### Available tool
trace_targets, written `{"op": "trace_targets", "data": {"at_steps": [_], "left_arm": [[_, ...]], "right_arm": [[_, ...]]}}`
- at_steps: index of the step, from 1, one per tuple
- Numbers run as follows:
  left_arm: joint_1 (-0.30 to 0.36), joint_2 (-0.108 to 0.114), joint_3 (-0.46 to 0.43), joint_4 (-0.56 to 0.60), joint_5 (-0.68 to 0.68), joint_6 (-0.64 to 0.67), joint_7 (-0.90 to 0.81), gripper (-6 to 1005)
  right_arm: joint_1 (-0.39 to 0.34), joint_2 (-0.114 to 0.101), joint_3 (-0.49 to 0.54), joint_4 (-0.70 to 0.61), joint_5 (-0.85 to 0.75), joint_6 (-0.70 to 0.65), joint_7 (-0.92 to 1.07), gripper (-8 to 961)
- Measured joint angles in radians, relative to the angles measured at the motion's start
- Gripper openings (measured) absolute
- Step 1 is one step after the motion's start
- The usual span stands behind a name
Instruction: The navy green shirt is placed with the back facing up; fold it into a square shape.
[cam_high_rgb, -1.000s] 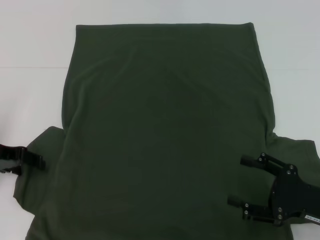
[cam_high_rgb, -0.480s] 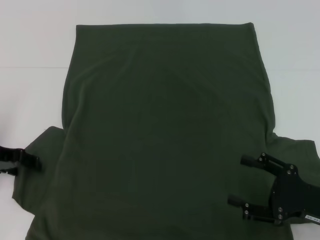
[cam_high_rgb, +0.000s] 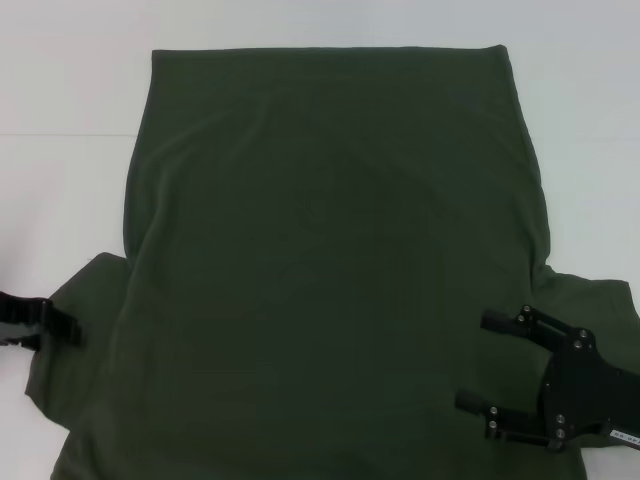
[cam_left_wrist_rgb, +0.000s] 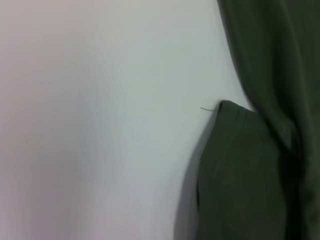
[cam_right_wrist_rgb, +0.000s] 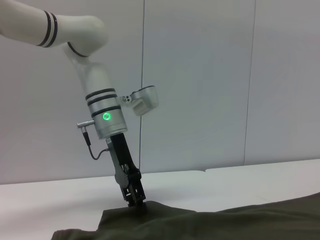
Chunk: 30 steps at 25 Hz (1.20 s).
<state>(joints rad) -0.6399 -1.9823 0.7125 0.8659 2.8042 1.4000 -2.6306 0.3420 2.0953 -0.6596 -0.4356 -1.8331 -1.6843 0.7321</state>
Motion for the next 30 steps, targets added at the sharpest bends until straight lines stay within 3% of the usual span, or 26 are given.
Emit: {"op": "trace_targets", "data": {"at_steps": [5, 15, 19, 30], "left_arm": [[0.003, -0.013, 0.042, 0.022, 0.000, -0.010, 0.000, 504], [-0.002, -0.015, 0.049, 0.024, 0.020, -0.018, -0.011, 299], [-0.002, -0.015, 0.052, 0.026, 0.021, -0.018, -0.005, 80], [0.006, -0.027, 0.095, 0.064, 0.028, -0.023, 0.002, 45]], "right_arm": [[0.000, 0.000, 0.000, -0.001, 0.000, -0.004, 0.001, 906], [-0.002, -0.001, 0.011, -0.002, 0.000, -0.023, 0.004, 905], [-0.003, -0.001, 0.012, -0.002, 0.000, -0.026, 0.004, 905], [-0.003, -0.001, 0.025, -0.003, 0.002, -0.044, 0.004, 904]]}}
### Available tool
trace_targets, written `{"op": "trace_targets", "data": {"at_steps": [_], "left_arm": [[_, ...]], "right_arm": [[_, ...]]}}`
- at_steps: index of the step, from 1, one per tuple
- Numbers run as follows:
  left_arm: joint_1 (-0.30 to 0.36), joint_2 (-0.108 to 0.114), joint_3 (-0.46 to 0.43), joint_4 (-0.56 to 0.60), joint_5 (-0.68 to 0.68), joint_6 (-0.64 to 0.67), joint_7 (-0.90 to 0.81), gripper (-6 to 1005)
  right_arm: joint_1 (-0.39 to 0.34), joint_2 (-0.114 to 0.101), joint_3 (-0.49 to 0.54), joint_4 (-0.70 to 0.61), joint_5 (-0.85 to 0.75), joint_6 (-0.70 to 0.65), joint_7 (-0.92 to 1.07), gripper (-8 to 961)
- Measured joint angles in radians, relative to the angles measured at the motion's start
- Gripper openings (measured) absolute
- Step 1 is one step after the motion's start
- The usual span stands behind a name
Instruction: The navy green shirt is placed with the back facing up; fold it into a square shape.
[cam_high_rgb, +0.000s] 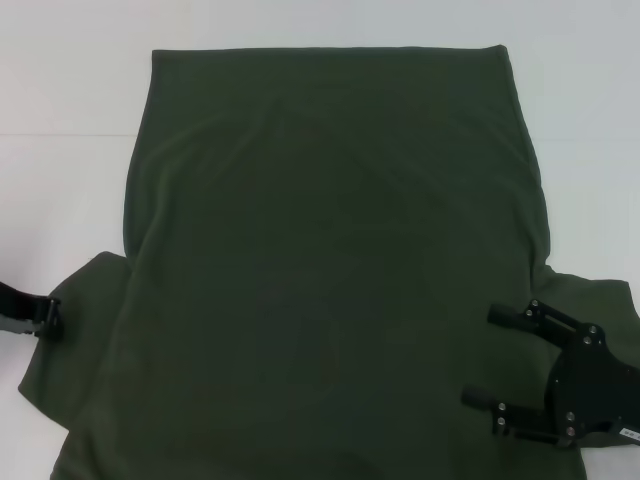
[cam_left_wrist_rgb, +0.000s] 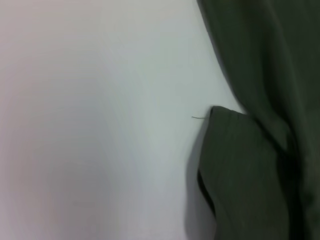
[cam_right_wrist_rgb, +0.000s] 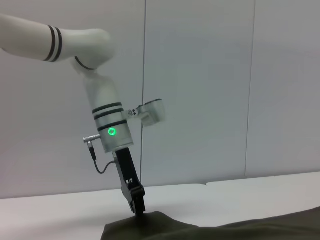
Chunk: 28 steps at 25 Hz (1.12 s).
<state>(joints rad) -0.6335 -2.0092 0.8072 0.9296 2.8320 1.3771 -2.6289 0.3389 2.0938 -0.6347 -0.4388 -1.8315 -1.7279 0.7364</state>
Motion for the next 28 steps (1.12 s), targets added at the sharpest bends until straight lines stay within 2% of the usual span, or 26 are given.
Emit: {"op": "trace_targets", "data": {"at_steps": [5, 17, 28], "left_arm": [[0.004, 0.002, -0.004, 0.003, 0.001, -0.004, -0.011, 38], [0.045, 0.036, -0.029, 0.105, 0.003, 0.016, -0.030, 35], [0.047, 0.031, -0.069, 0.235, 0.014, 0.091, -0.038, 35]], "right_arm": [[0.000, 0.000, 0.005, -0.004, 0.000, -0.009, 0.000, 904], [0.000, 0.000, 0.029, 0.001, 0.000, -0.019, 0.000, 903], [0.000, 0.001, 0.030, 0.002, 0.000, -0.021, 0.000, 903]]}}
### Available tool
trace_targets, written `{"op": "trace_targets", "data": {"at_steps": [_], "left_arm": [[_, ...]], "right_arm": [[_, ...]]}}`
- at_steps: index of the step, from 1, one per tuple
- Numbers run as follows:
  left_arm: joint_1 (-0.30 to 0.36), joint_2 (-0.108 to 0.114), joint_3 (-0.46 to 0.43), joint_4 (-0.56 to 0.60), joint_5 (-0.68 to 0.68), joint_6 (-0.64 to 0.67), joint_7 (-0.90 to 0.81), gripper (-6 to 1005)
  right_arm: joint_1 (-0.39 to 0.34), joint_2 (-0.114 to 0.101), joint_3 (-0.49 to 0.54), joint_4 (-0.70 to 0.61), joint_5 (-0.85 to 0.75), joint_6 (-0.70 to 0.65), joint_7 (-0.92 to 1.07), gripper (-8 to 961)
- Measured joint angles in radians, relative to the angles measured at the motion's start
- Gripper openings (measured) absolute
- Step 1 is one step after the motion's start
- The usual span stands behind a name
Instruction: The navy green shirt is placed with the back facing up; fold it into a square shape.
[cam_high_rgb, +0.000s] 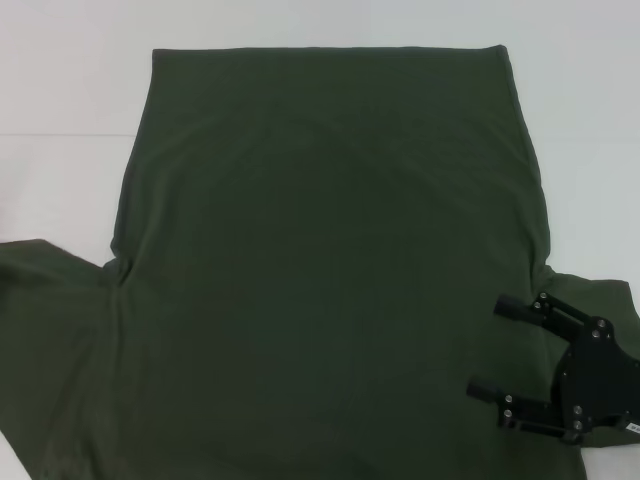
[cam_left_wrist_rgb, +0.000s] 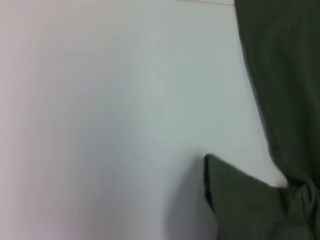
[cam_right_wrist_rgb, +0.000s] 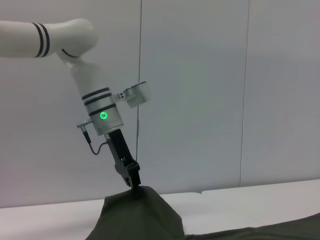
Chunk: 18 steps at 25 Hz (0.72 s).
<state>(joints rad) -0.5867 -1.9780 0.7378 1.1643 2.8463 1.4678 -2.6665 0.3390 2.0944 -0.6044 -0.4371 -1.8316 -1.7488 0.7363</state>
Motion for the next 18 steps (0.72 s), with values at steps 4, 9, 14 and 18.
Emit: {"op": "trace_targets", "data": {"at_steps": [4, 9, 14, 18], "left_arm": [[0.007, -0.006, -0.007, 0.046, 0.000, 0.035, -0.003, 36], [0.009, -0.018, -0.018, 0.086, -0.007, 0.078, -0.003, 37], [-0.012, -0.044, -0.013, 0.087, -0.009, 0.092, -0.005, 37], [-0.032, -0.064, -0.016, 0.090, -0.012, 0.112, -0.019, 38]], "right_arm": [[0.000, 0.001, 0.001, 0.000, 0.000, 0.000, 0.000, 902], [0.001, 0.001, 0.005, 0.000, 0.000, 0.000, 0.000, 902], [0.003, 0.001, 0.006, 0.000, 0.000, 0.000, 0.000, 902], [0.001, 0.002, 0.006, 0.000, 0.000, 0.000, 0.000, 902]]}}
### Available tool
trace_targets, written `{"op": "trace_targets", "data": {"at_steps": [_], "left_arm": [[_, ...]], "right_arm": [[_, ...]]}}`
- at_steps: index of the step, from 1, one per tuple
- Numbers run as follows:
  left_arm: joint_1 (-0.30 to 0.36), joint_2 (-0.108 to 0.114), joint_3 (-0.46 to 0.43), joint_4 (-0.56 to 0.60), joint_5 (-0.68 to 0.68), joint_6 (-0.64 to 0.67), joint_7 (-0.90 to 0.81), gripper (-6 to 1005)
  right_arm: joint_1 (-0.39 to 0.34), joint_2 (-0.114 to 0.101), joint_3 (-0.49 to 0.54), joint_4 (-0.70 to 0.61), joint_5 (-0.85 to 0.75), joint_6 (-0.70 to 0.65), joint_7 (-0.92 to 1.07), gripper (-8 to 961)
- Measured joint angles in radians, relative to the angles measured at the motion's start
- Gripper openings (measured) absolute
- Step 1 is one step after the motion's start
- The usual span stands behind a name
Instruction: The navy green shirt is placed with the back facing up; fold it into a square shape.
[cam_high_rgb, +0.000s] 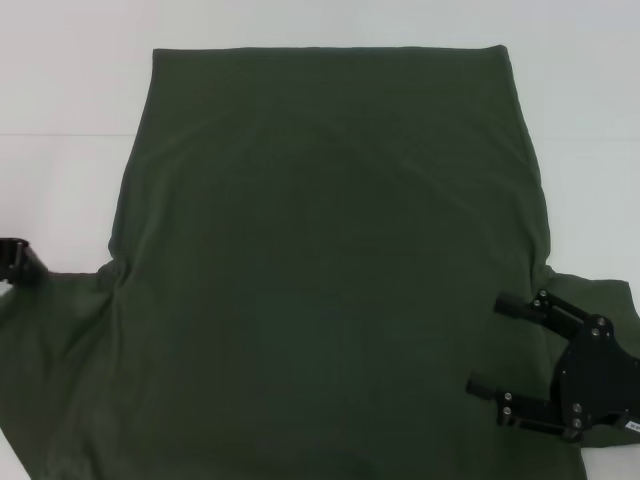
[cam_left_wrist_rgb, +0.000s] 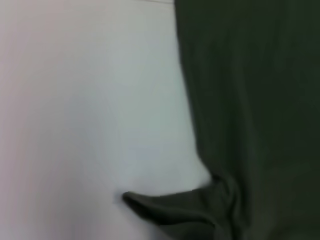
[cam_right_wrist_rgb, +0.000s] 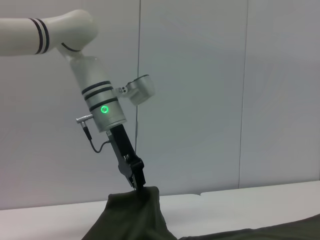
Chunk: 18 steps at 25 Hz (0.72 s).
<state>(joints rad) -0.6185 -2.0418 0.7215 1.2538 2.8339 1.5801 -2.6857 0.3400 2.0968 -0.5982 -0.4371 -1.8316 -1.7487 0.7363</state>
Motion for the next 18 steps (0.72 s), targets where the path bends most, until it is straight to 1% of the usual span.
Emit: {"op": "trace_targets", "data": {"at_steps": [5, 8, 10, 14, 18], "left_arm": [[-0.020, -0.037, -0.005, 0.000, -0.021, 0.027, -0.008, 39], [-0.023, -0.059, -0.004, -0.008, -0.070, 0.031, -0.007, 39], [-0.020, -0.076, -0.005, -0.010, -0.095, 0.031, -0.002, 39], [0.002, -0.104, -0.004, -0.017, -0.161, 0.029, 0.008, 40], [0.022, -0.117, -0.006, -0.068, -0.245, 0.024, 0.029, 43]], "right_arm": [[-0.001, 0.000, 0.000, 0.001, 0.000, 0.000, 0.000, 901], [-0.001, 0.000, 0.000, 0.001, 0.000, -0.005, 0.000, 901], [-0.001, 0.000, 0.000, 0.001, 0.000, -0.007, 0.000, 901], [-0.001, 0.000, 0.002, 0.002, 0.000, -0.011, 0.000, 901], [-0.001, 0.000, 0.003, 0.002, 0.000, -0.012, 0.000, 901]]}}
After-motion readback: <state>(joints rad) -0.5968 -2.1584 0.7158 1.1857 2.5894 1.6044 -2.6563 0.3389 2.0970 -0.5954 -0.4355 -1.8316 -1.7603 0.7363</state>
